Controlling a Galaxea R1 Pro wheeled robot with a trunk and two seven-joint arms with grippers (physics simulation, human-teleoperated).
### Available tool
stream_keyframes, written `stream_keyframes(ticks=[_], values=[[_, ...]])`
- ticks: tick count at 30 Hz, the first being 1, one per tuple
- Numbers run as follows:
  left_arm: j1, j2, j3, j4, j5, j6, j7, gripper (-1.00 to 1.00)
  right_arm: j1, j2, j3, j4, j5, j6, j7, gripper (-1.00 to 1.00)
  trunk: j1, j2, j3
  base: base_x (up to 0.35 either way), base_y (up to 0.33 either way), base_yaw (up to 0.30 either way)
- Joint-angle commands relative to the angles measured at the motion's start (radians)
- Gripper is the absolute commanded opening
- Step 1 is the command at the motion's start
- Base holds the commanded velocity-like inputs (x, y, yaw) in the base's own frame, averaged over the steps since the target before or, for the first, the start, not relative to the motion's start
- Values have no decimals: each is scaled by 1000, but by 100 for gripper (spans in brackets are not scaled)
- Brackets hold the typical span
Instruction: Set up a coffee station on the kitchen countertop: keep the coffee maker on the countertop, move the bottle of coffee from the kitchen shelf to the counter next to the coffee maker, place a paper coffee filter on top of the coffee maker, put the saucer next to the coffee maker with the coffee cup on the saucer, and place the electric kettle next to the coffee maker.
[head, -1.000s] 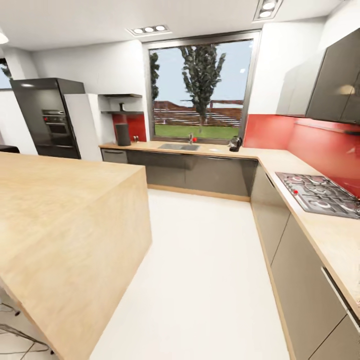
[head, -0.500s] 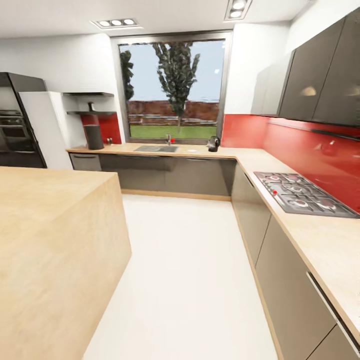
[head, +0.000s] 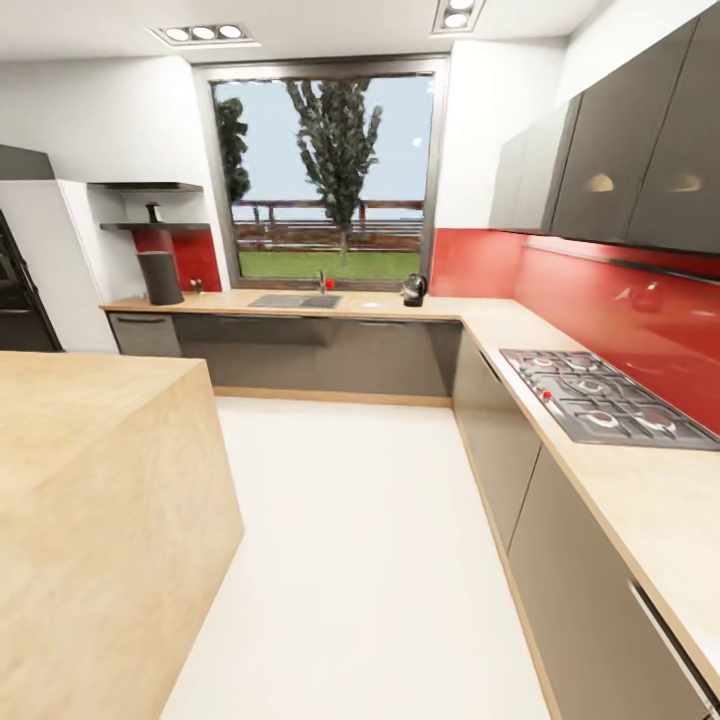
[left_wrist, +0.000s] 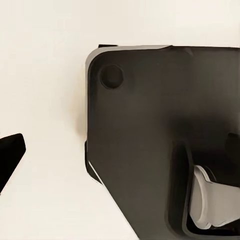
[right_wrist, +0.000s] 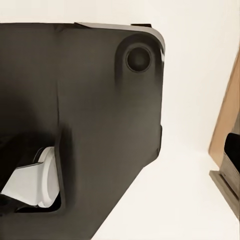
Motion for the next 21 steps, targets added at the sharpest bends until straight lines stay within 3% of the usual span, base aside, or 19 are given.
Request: stream_keyframes(ticks=[1,21], values=[[0,0,-1,-1,3,-1,0,100,0,0,0,0,0,-2,0,100,1,-2,-2,337,0,-1],[0,1,2,-2,5,-3,1,100,0,-2,-8,-3,-3,-11,0,100,1,-2,-2,337,0,-7]])
